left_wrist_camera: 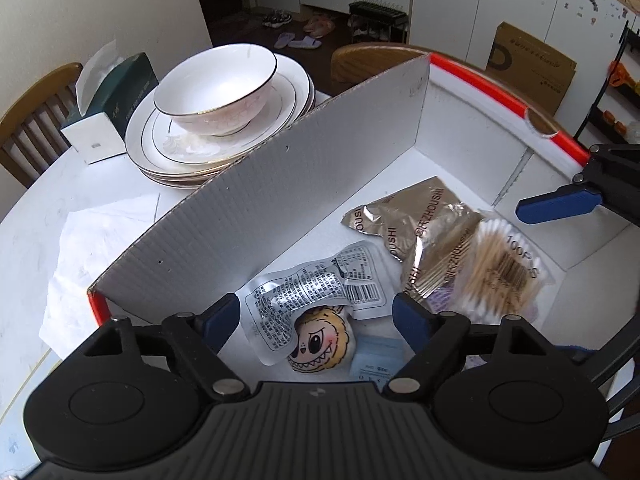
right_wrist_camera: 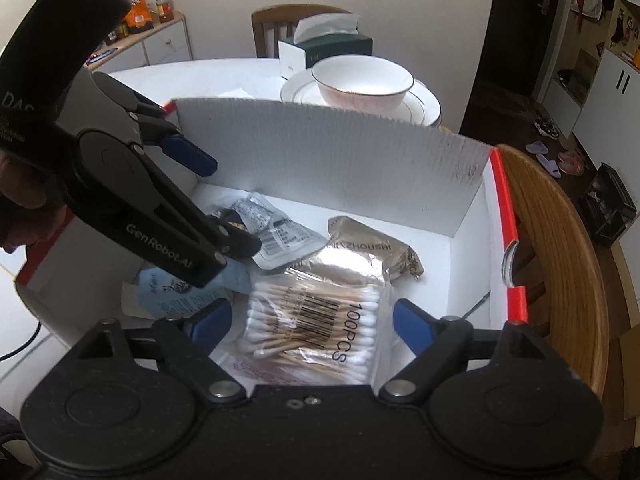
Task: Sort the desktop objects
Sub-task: 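Lower the blister pack into the box with the left tool while the right tool releases the swab bag, then withdraw both open tools from the box back over the table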
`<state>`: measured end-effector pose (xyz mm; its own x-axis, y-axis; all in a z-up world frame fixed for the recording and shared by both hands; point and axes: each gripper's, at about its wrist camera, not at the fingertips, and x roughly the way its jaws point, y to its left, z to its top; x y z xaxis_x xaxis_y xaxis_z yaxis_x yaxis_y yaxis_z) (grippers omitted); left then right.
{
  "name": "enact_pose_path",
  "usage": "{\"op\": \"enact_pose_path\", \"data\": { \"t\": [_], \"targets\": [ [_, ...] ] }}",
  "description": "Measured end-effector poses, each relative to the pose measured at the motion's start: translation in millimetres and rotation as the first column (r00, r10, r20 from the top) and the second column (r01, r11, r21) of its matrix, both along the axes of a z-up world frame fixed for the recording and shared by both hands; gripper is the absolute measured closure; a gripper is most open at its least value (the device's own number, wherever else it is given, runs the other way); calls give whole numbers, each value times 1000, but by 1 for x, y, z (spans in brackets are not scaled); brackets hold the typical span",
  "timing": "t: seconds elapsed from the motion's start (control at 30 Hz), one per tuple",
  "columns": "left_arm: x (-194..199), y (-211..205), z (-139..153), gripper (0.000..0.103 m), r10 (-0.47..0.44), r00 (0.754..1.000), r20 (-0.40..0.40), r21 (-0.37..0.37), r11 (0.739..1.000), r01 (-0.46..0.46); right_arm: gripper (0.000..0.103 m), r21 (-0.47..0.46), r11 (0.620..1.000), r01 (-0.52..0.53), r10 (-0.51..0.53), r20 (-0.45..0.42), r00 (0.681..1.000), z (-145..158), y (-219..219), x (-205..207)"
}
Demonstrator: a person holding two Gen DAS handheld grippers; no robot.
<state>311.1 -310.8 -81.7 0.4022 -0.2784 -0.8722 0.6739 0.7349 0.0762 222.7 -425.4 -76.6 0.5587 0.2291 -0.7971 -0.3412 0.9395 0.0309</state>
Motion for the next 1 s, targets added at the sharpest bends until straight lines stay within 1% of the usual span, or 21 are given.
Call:
{"op": "enact_pose_path", "data": {
  "t": [0.47,0.83,1.0],
  "targets": [
    [-27,26,36,20,26,999,36,-127,992,-21,15,47,999,-25,22,58,998,31,-2,-17],
    [-60,67,67,20,74,994,77,-264,963,-51,14,69,997,-31,23,101,995,53,12,-34],
    [-76,94,78,20,104,990,95,-313,947,-69,13,81,997,-5,-5,117,993,62,22,-43]
  ]
}}
